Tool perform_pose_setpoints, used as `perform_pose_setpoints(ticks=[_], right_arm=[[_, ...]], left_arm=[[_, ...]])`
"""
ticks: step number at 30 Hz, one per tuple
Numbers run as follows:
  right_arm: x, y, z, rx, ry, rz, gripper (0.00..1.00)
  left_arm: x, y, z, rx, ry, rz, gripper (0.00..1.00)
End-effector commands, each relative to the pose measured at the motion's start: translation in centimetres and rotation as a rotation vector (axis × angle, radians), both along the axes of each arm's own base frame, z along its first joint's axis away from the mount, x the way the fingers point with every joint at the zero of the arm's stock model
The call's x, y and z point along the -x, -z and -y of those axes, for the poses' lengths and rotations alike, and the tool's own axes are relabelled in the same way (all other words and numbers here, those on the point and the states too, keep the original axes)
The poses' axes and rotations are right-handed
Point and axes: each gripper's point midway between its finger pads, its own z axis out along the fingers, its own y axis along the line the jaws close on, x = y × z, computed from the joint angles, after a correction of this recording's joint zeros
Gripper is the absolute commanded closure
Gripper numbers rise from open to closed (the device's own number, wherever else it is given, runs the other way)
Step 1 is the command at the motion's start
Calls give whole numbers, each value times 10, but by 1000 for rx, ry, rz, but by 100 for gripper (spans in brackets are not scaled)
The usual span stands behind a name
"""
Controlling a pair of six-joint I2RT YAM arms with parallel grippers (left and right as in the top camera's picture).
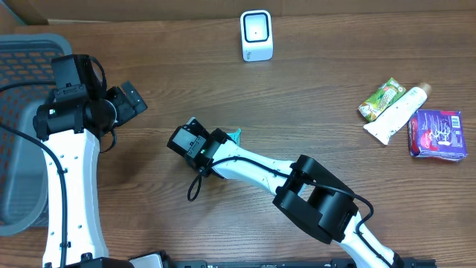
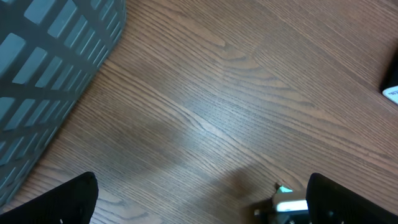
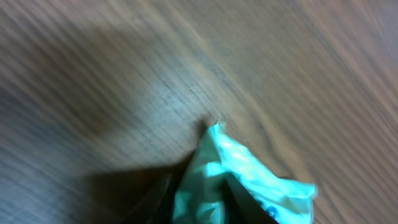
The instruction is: Scan the item barcode
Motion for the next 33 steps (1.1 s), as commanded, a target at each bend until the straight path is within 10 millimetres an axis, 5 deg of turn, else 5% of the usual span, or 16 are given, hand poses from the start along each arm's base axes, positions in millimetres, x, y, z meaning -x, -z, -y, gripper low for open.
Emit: perform_pose_setpoints(ticks=[1,5,10,16,21,24,29,33], right_arm=[[32,90,39,130,7,-221,96],[29,83,40,142,11,-216,96],[20,46,21,-3,32,-282,96],[14,-45,-12,-511,-7,-553,96],[8,-137,-17,-929,-137,-747,96],[8,-171,-13,-1114,-231,-857,96],[0,-162,8,-1170,-191,-902,96],[-7,-121,26,-1079,-58,-866,96]], left_arm=[[-3,-4,-3,-8,-18,12,1],[-3,-4,-3,-8,-18,12,0],[-3,-4,-3,-8,-18,12,0],[-3,-4,-3,-8,-18,12,1],[-3,-4,-3,-8,-18,12,0],[-3,-4,-3,-8,-18,12,0],[-3,-4,-3,-8,-18,12,0],[-3,-4,-3,-8,-18,12,0]])
